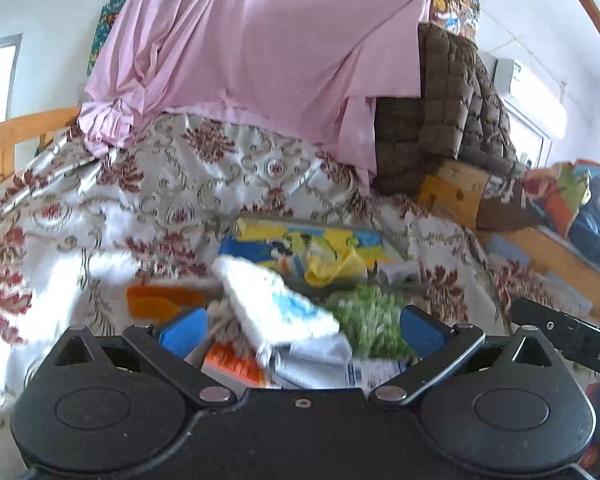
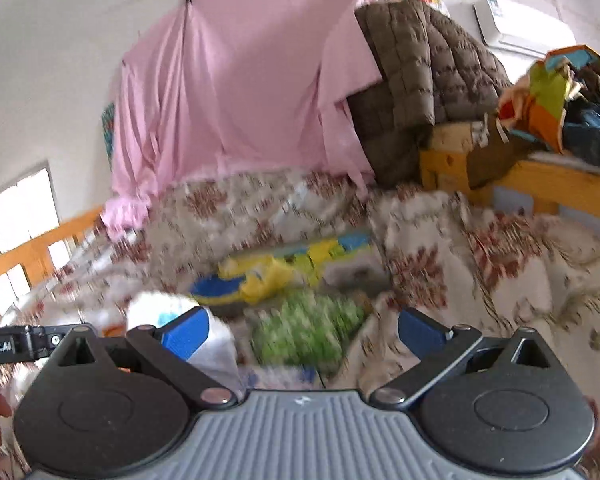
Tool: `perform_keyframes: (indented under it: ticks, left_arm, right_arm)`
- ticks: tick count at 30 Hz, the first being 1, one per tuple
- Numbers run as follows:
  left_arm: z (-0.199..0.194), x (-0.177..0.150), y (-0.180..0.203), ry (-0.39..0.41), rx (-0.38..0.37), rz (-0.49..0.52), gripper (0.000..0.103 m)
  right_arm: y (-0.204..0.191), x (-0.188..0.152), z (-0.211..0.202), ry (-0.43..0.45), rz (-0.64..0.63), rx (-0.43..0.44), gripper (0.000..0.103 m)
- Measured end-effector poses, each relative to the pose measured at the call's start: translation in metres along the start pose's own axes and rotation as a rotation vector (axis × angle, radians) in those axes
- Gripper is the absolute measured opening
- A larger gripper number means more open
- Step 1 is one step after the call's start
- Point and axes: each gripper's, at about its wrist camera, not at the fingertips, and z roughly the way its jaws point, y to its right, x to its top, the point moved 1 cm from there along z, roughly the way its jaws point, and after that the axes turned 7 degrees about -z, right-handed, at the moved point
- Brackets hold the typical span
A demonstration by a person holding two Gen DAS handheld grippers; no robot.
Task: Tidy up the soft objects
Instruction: 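Move both open tools back toward the pile of soft items, then grasp the white teal-printed plastic packet with the left tool while the right tool grasps a white tissue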
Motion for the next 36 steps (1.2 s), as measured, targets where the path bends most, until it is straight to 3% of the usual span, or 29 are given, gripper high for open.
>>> perform_keyframes:
  ticks: [16,28,36]
  left_arm:
    - [0.011,-0.062,-0.003,-0.188,-0.059,0.102,0.102]
    - [0.027,-0.076,0.006,-0.278,-0.12,0.122,0.102]
    - [0.041,-0.083,0.019,-0.322,-0.187,0.193,0.102]
  right_arm:
    - [-0.006,-0.027,0.029,-0.217,-0.019,0.016,0.103]
    - [-0.001,-0.031,0.039,-0.273,-0.006,0.012,0.103]
    - [0.001,-0.037,0.048,-0.326,-0.003,0.005,0.103]
